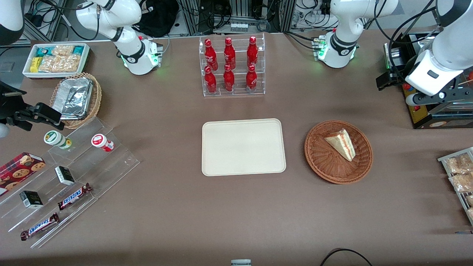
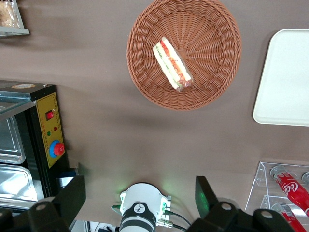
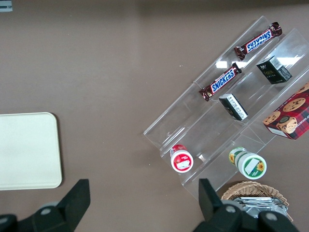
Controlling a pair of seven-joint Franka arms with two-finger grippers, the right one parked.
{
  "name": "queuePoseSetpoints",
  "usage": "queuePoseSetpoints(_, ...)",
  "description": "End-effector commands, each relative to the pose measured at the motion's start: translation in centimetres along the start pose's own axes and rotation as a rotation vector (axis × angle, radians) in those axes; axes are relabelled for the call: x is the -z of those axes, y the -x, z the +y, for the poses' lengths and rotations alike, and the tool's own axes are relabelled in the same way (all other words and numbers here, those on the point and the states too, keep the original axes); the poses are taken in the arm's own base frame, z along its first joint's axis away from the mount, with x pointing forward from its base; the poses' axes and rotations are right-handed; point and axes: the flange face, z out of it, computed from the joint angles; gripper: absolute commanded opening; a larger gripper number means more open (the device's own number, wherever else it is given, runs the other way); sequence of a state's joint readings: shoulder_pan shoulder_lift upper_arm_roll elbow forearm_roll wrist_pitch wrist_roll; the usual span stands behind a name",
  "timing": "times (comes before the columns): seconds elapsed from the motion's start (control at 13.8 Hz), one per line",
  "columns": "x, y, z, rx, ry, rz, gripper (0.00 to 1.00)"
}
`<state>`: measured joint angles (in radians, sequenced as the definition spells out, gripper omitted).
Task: Place sandwich from basket to tray
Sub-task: 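Move the left gripper over the wrapped sandwich in the wicker basket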
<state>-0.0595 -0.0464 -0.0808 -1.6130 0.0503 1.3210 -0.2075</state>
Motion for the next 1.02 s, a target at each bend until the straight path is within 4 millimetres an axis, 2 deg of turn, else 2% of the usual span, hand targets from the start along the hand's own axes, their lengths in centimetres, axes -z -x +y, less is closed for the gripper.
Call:
queuePoseSetpoints(0.0, 0.5, 0.1, 0.1, -0.018, 0.002, 0.014, 1.00)
queuePoseSetpoints(0.15, -0.1, -0.3, 0.6, -0.026, 0.004, 0.025, 1.00)
queuePoseSetpoints(0.22, -1.1, -0.8, 0.9, -0.037, 0.008, 0.034, 1.00)
queuePoseSetpoints(0.51, -6.2, -2.1, 2.6, -0.065, 0.004, 0.018, 1.00)
queuePoseSetpoints(0.94, -15.0, -4.4, 3.6, -0.073, 0.020, 0.076, 1.00)
